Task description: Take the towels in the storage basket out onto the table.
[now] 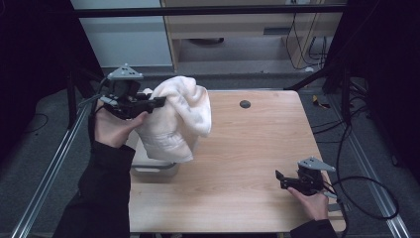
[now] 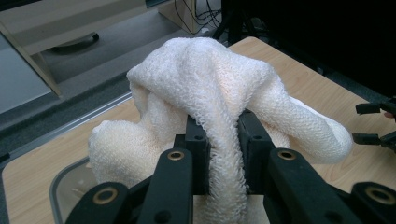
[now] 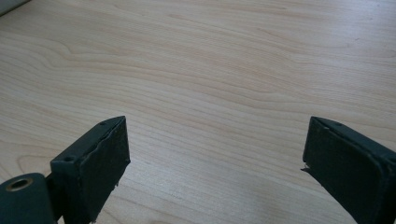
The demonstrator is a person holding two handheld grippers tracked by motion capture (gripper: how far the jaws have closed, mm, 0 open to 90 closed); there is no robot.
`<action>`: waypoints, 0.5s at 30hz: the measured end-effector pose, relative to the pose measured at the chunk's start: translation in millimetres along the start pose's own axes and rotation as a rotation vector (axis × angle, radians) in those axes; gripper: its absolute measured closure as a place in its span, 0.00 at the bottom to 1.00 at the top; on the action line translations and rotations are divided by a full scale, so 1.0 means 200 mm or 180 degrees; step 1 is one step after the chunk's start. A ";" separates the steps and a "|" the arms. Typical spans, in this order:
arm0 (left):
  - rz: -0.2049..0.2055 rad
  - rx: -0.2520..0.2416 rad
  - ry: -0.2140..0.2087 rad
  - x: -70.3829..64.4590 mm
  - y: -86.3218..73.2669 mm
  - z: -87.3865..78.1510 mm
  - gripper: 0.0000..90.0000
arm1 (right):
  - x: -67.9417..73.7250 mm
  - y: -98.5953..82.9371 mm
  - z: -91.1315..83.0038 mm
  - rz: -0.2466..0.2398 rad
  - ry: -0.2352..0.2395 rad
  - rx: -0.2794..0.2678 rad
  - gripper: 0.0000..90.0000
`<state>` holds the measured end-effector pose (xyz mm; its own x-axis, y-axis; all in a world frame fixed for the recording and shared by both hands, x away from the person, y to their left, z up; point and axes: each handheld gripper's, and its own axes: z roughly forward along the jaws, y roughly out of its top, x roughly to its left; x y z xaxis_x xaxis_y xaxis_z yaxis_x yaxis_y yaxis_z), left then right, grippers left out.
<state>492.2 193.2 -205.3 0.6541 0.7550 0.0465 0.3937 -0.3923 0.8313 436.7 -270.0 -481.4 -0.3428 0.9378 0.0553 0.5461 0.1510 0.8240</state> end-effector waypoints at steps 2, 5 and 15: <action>0.0023 0.0020 -0.0032 -0.02 0.01 0.03 0.85 | -0.01 0.00 0.00 -0.0023 -0.0035 -0.0007 0.08; 0.0061 0.0049 -0.0056 -0.04 0.01 0.06 0.85 | -0.01 -0.01 0.00 0.0001 -0.0037 -0.0002 0.08; 0.0195 0.0167 -0.0229 -0.17 0.04 0.23 0.85 | -0.02 -0.01 -0.01 -0.0032 -0.0113 -0.0022 0.08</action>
<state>503.1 140.8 -225.6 0.7218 0.6899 0.0549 0.3837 -0.4650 0.7978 435.2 -274.5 -481.9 -0.3209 0.9467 0.0271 0.5373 0.1584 0.8284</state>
